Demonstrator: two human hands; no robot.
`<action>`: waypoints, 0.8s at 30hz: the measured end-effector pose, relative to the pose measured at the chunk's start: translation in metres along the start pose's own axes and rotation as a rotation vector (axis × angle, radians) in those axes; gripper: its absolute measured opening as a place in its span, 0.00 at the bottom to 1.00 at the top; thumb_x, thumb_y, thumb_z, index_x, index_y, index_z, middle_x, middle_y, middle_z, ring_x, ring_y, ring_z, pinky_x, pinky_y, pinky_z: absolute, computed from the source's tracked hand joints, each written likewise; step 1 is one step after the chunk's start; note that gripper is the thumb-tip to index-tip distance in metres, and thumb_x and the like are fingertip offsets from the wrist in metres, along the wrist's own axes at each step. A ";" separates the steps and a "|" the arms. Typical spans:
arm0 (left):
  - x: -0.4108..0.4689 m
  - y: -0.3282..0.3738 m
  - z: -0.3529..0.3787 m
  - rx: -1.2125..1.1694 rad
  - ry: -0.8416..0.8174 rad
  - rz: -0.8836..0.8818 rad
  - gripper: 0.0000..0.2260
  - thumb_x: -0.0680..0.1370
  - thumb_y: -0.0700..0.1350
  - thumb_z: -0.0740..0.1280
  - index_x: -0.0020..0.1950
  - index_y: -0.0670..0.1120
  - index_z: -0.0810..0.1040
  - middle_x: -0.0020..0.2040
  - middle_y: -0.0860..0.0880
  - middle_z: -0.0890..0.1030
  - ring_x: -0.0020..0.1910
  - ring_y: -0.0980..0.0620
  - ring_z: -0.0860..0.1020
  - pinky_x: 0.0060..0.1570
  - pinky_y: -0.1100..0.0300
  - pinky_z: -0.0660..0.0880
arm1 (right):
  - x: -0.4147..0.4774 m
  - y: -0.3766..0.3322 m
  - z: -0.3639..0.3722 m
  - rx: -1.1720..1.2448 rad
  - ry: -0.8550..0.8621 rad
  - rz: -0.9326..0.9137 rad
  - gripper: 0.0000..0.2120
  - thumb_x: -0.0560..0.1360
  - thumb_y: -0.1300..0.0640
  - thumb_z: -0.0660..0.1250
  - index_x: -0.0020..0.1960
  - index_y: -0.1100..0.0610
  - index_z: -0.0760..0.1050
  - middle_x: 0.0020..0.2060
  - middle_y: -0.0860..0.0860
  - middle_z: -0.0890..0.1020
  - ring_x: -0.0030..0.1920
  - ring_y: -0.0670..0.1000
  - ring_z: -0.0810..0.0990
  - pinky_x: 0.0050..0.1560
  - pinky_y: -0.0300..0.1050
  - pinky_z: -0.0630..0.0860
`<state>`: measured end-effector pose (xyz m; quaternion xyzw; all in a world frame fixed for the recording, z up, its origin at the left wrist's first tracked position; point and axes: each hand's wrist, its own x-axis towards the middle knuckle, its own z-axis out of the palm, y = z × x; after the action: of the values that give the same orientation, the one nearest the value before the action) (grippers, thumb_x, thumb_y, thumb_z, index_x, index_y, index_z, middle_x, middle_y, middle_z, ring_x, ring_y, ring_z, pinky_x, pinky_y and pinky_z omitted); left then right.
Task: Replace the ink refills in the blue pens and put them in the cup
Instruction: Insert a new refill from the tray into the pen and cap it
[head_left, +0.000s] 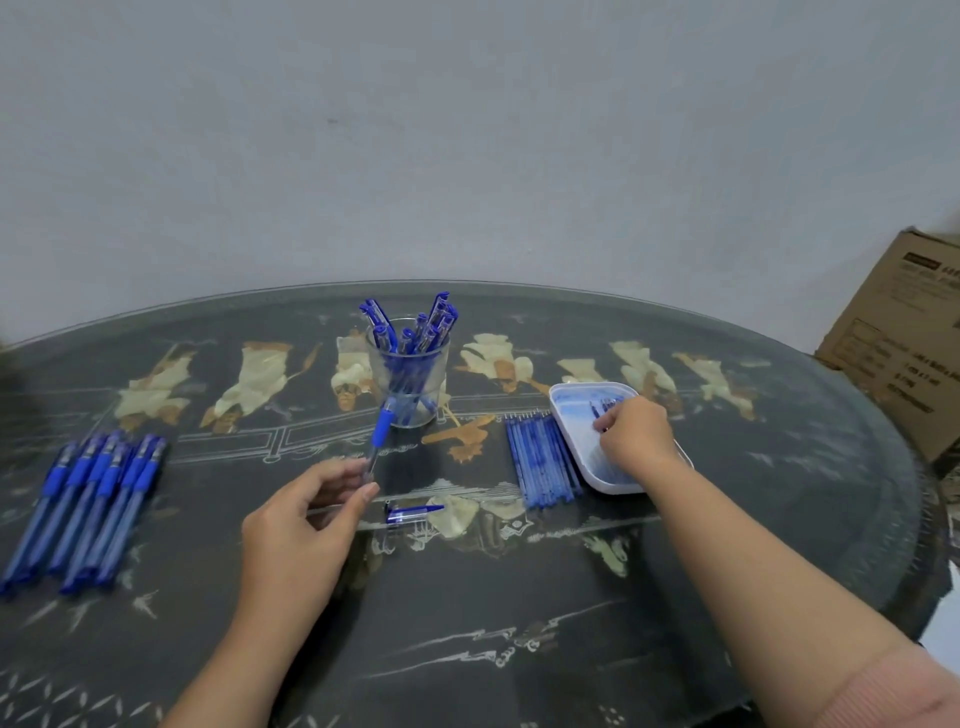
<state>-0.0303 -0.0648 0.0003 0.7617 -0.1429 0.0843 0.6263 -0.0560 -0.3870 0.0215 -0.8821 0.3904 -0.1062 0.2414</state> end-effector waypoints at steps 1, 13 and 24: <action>0.000 0.000 0.000 0.000 0.000 -0.001 0.13 0.71 0.34 0.74 0.46 0.52 0.83 0.43 0.61 0.84 0.43 0.63 0.82 0.46 0.77 0.73 | -0.001 -0.001 0.000 -0.003 -0.001 -0.001 0.14 0.76 0.68 0.60 0.52 0.62 0.84 0.55 0.59 0.83 0.57 0.59 0.80 0.59 0.48 0.76; 0.000 -0.003 -0.001 0.002 0.005 0.019 0.12 0.71 0.35 0.75 0.46 0.52 0.83 0.42 0.61 0.84 0.42 0.63 0.82 0.47 0.76 0.74 | -0.051 -0.035 -0.010 0.704 -0.084 0.018 0.16 0.75 0.70 0.64 0.47 0.52 0.84 0.45 0.51 0.85 0.45 0.50 0.80 0.55 0.48 0.78; -0.007 -0.001 -0.003 0.047 -0.099 0.250 0.13 0.69 0.34 0.76 0.48 0.50 0.85 0.44 0.57 0.85 0.43 0.61 0.83 0.45 0.73 0.75 | -0.148 -0.093 -0.007 1.496 -0.499 -0.013 0.14 0.75 0.72 0.66 0.54 0.58 0.82 0.42 0.51 0.85 0.39 0.48 0.80 0.43 0.42 0.78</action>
<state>-0.0363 -0.0607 -0.0020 0.7557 -0.2655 0.1271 0.5850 -0.0991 -0.2262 0.0750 -0.4853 0.1442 -0.1410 0.8508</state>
